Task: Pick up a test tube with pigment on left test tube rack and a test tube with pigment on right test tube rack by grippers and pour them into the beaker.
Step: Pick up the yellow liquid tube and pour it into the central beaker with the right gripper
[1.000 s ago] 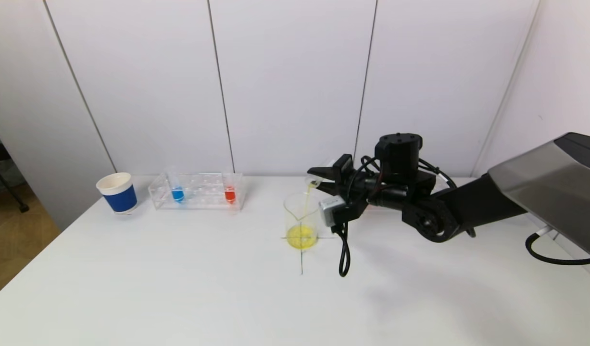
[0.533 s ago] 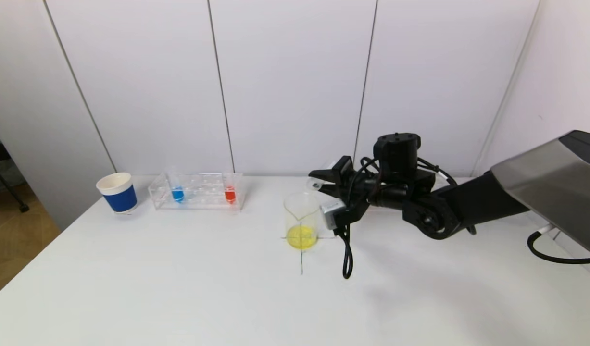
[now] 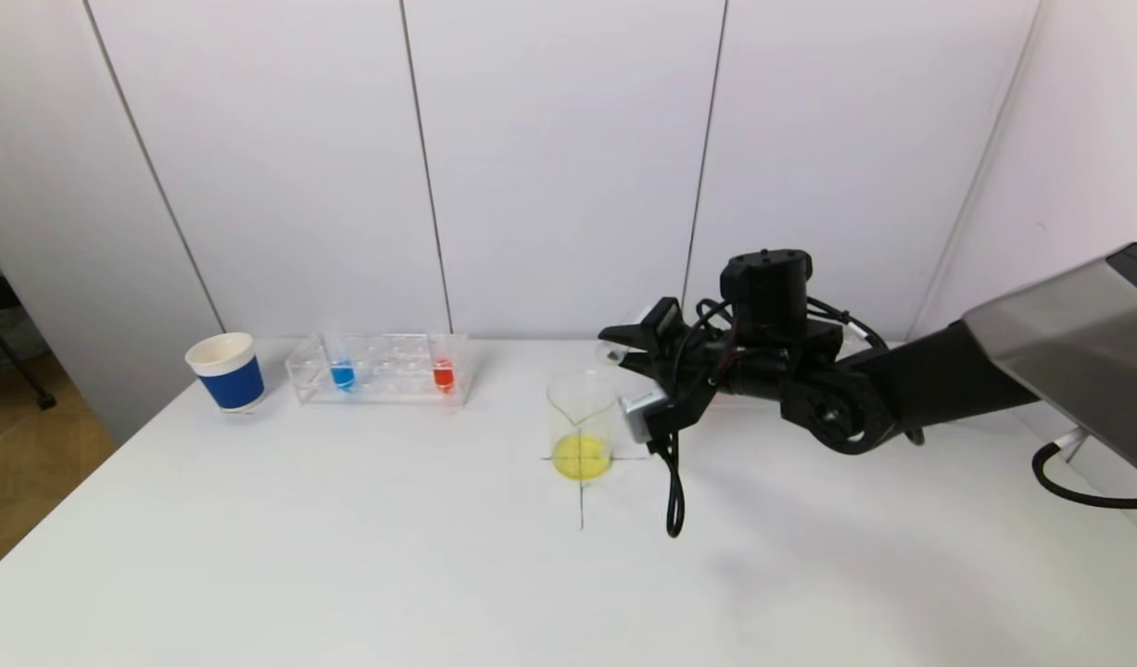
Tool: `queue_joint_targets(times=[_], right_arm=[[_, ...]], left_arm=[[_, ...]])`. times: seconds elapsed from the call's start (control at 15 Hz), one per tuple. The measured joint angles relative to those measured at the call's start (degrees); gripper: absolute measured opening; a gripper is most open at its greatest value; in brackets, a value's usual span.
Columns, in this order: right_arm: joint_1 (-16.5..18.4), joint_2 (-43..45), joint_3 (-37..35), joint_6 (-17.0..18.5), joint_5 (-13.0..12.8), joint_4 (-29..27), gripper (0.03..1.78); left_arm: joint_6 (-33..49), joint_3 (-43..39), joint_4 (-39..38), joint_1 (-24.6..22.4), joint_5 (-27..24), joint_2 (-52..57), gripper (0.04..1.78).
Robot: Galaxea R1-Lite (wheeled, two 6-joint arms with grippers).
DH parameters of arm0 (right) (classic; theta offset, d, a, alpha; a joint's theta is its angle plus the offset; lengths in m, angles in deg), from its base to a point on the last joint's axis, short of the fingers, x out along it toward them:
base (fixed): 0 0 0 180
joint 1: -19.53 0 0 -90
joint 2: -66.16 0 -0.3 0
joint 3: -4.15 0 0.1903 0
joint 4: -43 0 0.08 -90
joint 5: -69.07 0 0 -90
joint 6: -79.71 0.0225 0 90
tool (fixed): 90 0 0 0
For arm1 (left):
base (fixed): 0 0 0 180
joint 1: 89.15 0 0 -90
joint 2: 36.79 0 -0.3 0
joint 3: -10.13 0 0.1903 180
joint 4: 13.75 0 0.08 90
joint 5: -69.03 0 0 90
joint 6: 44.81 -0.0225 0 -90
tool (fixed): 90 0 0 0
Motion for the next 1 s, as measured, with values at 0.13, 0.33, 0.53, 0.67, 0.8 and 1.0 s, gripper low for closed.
queue_joint_targets(times=[0.13,0.33,0.53,0.67,0.8,1.0], right_arm=[[-0.35,0.12,0.13,-0.68,-0.27,-0.28,0.47],[-1.05,0.22,0.68,-2.73,-1.15,-1.35,0.47],[-1.82,0.22,1.46,-5.12,-2.36,-2.29,0.47],[-2.23,0.22,1.79,-6.78,-3.69,-2.43,0.47],[-2.26,0.23,2.12,-8.73,-4.07,-2.90,0.47],[-2.58,0.28,2.45,-10.17,-4.73,-2.93,0.47]], left_arm=[[-0.02,0.00,0.00,0.00,-0.05,0.00,1.76],[0.00,0.00,0.00,0.00,0.00,0.00,1.76],[-0.02,0.00,0.00,0.00,-0.02,0.00,1.76],[-0.02,0.00,0.00,0.00,-0.02,0.00,1.76],[0.00,0.00,0.02,0.00,-0.02,0.00,1.76],[-0.02,0.00,0.00,0.00,-0.02,0.00,1.76]])
